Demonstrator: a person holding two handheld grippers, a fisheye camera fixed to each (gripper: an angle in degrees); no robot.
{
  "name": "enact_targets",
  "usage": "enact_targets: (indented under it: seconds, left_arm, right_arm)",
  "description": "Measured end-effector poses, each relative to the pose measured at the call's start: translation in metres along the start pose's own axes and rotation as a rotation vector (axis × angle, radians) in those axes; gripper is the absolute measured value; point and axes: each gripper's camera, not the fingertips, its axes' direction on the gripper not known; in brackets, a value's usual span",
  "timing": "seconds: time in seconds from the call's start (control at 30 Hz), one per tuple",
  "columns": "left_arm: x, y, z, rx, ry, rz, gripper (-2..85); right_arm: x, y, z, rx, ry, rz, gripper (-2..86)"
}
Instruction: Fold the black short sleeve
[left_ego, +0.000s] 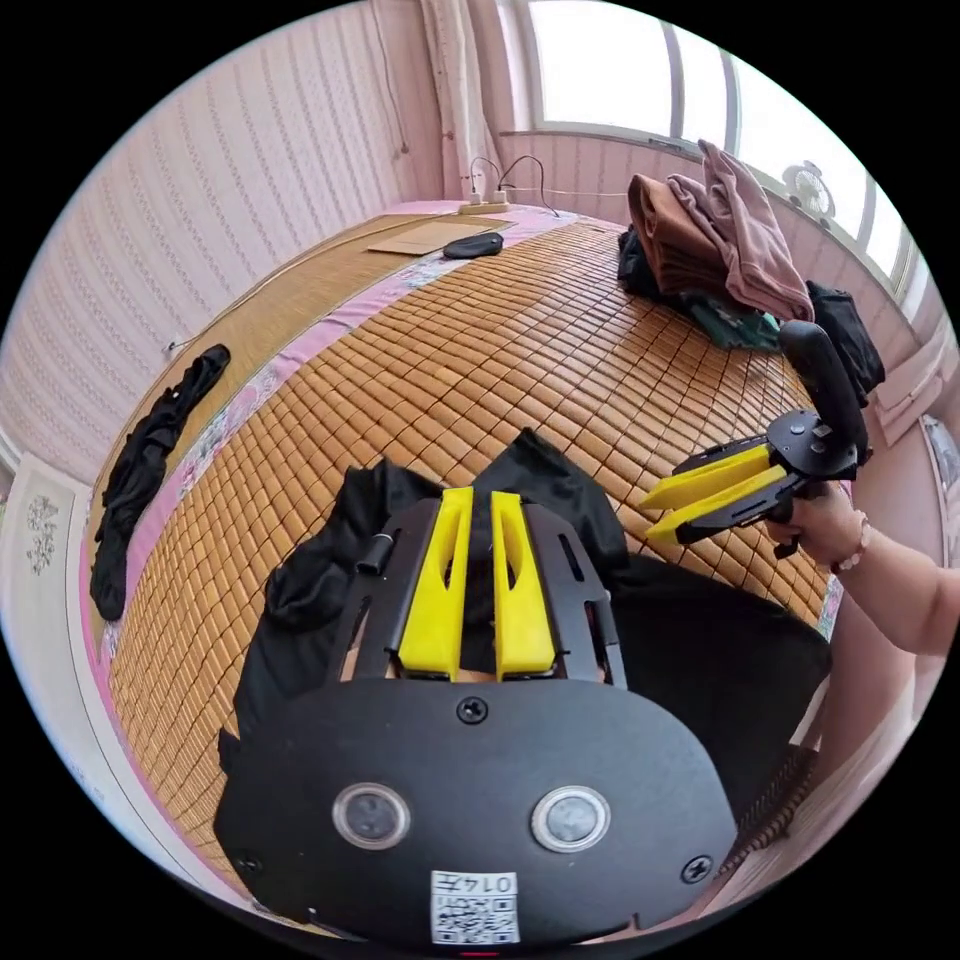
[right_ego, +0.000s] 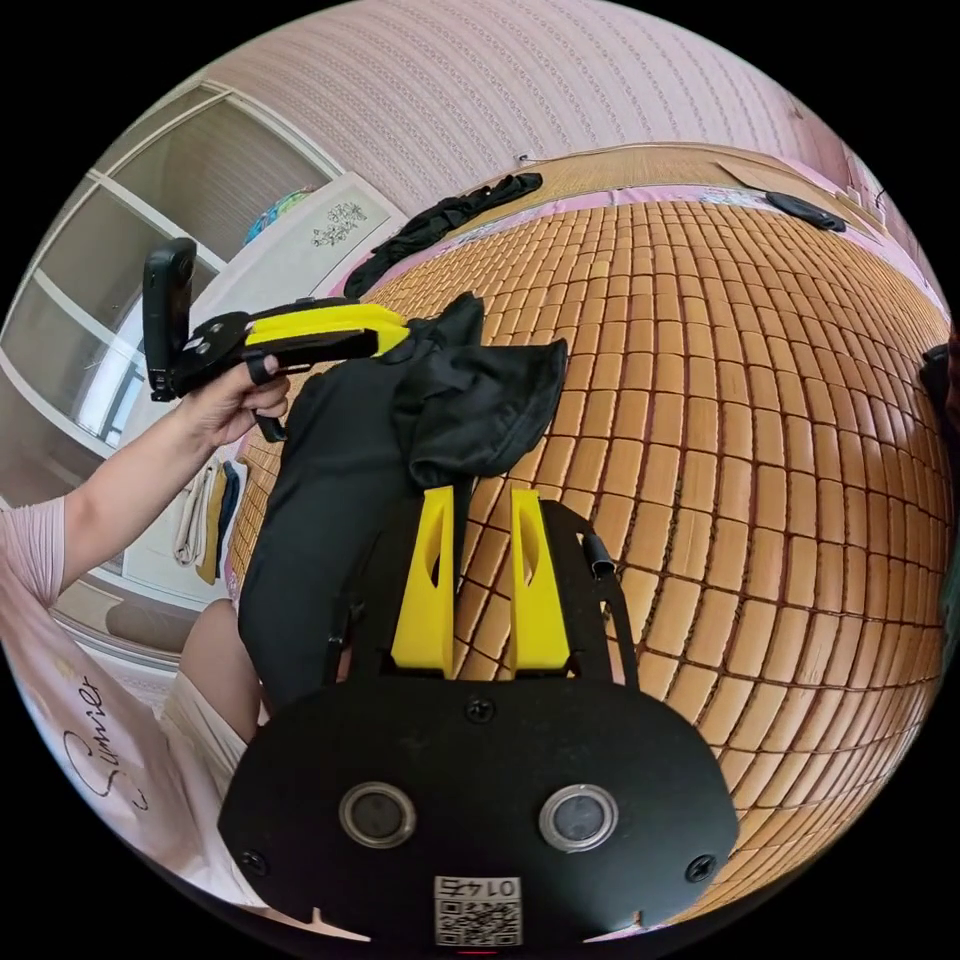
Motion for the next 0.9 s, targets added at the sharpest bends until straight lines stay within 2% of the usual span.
enact_targets:
  seconds: [0.1, 0.17, 0.23, 0.27, 0.33, 0.43, 0.5, 0.63, 0.9]
  left_arm:
    - [-0.002, -0.027, 0.064, -0.154, 0.024, -0.081, 7.5]
    - [-0.007, -0.023, 0.069, -0.130, 0.039, -0.111, 6.9]
    - [-0.014, -0.010, 0.057, -0.064, 0.104, -0.090, 0.9]
    - [-0.016, -0.004, 0.051, -0.035, 0.103, -0.083, 0.5]
    - [-0.030, 0.029, 0.014, 0.133, 0.179, -0.098, -0.6]
    - [-0.043, 0.081, -0.020, 0.208, 0.219, -0.140, -0.9]
    - [-0.044, 0.115, -0.027, 0.196, 0.197, -0.165, -0.9]
    - [-0.039, 0.178, -0.014, 0.163, 0.144, -0.219, -1.0]
    - [-0.040, 0.191, 0.021, 0.050, 0.161, -0.310, -1.0]
  right_arm:
    - [0.006, 0.005, 0.000, 0.017, -0.005, 0.014, 8.6]
    - [0.011, 0.007, 0.001, 0.023, -0.004, 0.022, 8.5]
    - [0.018, 0.010, 0.000, 0.033, -0.015, 0.032, 8.3]
    - [0.021, 0.011, 0.000, 0.041, -0.033, 0.035, 8.2]
    - [0.025, 0.013, 0.000, 0.055, -0.061, 0.033, 8.0]
    - [0.024, 0.014, 0.002, 0.087, -0.173, -0.012, 8.4]
    - [0.016, 0.014, 0.008, 0.059, -0.214, -0.064, 9.7]
    - [0.001, 0.013, 0.021, -0.006, -0.169, -0.110, 10.8]
    - [-0.004, 0.003, 0.030, -0.023, -0.136, -0.045, 9.8]
